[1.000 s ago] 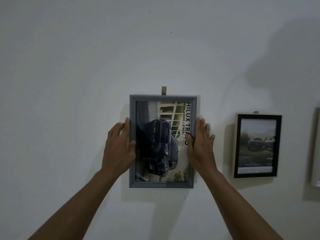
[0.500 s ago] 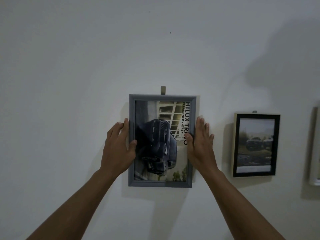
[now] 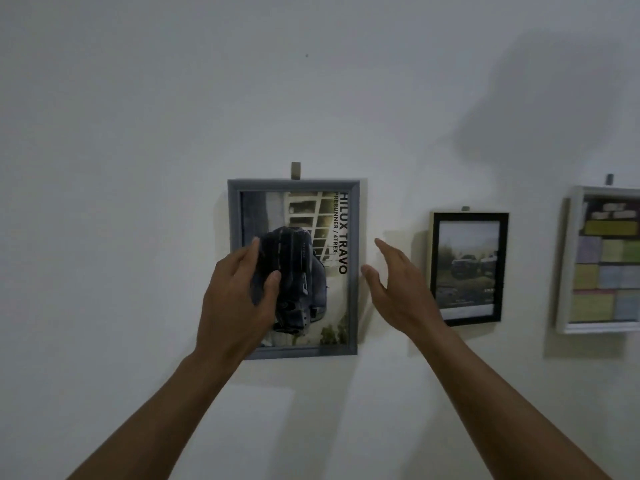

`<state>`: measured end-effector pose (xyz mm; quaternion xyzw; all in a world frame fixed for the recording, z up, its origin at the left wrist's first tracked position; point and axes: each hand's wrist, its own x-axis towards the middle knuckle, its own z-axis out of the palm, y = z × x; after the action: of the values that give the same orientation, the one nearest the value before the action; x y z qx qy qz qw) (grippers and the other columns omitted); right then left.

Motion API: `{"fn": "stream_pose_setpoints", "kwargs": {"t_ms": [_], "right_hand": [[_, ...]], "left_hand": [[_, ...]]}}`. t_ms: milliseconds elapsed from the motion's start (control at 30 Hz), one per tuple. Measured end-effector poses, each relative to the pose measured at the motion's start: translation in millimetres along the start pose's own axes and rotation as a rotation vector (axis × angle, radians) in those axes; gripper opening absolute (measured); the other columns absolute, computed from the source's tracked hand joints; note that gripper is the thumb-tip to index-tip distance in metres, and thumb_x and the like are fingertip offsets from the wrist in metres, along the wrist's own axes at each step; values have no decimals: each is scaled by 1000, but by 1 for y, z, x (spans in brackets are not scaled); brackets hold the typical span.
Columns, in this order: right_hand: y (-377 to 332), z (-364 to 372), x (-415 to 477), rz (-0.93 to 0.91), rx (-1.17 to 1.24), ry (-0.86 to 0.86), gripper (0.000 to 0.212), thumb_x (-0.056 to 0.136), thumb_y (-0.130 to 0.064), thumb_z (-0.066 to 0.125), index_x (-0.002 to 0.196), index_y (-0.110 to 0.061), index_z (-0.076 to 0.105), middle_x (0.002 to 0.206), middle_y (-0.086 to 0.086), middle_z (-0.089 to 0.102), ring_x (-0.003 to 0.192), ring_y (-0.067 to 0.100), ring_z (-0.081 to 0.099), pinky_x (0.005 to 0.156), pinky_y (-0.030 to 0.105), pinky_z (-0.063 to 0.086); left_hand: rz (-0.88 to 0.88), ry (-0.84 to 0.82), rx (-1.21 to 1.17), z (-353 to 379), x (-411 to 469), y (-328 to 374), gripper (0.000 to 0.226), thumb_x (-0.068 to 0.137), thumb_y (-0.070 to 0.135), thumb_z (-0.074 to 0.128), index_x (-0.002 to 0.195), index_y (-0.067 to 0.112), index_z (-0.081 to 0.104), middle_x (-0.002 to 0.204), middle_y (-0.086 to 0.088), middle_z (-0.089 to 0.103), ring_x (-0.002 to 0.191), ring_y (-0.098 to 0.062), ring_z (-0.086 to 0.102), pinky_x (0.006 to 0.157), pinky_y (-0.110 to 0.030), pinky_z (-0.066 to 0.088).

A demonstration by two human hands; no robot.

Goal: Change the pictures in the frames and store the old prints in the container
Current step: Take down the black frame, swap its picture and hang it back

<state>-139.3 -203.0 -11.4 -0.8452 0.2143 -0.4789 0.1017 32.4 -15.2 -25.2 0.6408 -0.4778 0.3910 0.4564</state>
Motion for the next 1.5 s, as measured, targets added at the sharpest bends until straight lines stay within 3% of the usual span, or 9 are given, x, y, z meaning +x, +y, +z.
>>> {"fn": "stream_pose_setpoints", "kwargs": {"t_ms": [67, 133, 267, 367, 600, 733, 1033, 1367, 1500], "right_hand": [[5, -19, -8, 17, -40, 7, 58, 102, -40, 47, 153, -20, 30, 157, 0, 36, 142, 17, 35, 110, 31, 30], [18, -39, -15, 35, -90, 14, 56, 101, -39, 50, 150, -17, 37, 152, 2, 43, 139, 19, 40, 111, 32, 32], [56, -81, -23, 108, -137, 19, 48, 98, -35, 55, 140, -15, 48, 134, 5, 59, 121, 21, 56, 100, 40, 49], [87, -110, -26, 210, -77, 69, 38, 97, -27, 59, 133, -16, 53, 123, 3, 63, 102, 14, 58, 85, 28, 46], [176, -141, -16, 365, 23, 74, 55, 95, -30, 62, 144, -17, 41, 135, 9, 56, 120, 25, 56, 95, 36, 49], [209, -136, -9, 400, 124, 20, 65, 94, -30, 65, 149, -21, 33, 140, 11, 51, 125, 27, 53, 101, 43, 49], [242, -118, 2, 325, 236, 39, 53, 96, -19, 61, 144, -21, 39, 116, 3, 57, 102, 19, 59, 84, 32, 51], [246, -124, 3, 252, 332, 78, 45, 97, -10, 57, 136, -28, 43, 101, 2, 57, 91, 15, 61, 74, 27, 50], [232, -136, -7, 243, 427, 45, 44, 98, -9, 57, 134, -30, 44, 98, -10, 60, 90, 10, 64, 74, 37, 59]], "left_hand": [[37, -41, -84, 9, -4, 28, 50, 94, 33, 57, 138, 9, 49, 125, -9, 60, 113, -19, 56, 96, -22, 44], [53, -87, -170, 26, -8, 59, 48, 93, 38, 55, 131, 10, 57, 123, -6, 63, 111, -18, 59, 95, -34, 51], [31, -181, -266, 65, -12, 120, 46, 92, 44, 54, 129, 15, 59, 127, -1, 63, 118, -15, 57, 100, -41, 48], [-43, -221, -336, 99, -8, 156, 42, 91, 40, 60, 127, 19, 60, 121, 3, 64, 108, -9, 59, 94, -38, 52], [-322, -229, -304, 176, 3, 194, 45, 86, 31, 67, 127, 19, 53, 118, -1, 59, 105, -15, 57, 88, -30, 50], [-413, -261, -291, 202, 3, 197, 54, 88, 22, 67, 136, 23, 42, 125, -4, 58, 111, -22, 57, 92, -35, 51], [-416, -230, -347, 226, 0, 204, 55, 97, 0, 44, 141, 32, 40, 105, 0, 59, 90, -13, 59, 63, -6, 41], [-455, -180, -398, 223, 4, 204, 61, 94, -3, 50, 133, 43, 46, 96, 4, 61, 78, -13, 63, 59, -18, 50], [-479, -184, -422, 204, -3, 209, 60, 95, 0, 50, 138, 41, 44, 97, 1, 60, 74, -13, 63, 62, -34, 58]]}}
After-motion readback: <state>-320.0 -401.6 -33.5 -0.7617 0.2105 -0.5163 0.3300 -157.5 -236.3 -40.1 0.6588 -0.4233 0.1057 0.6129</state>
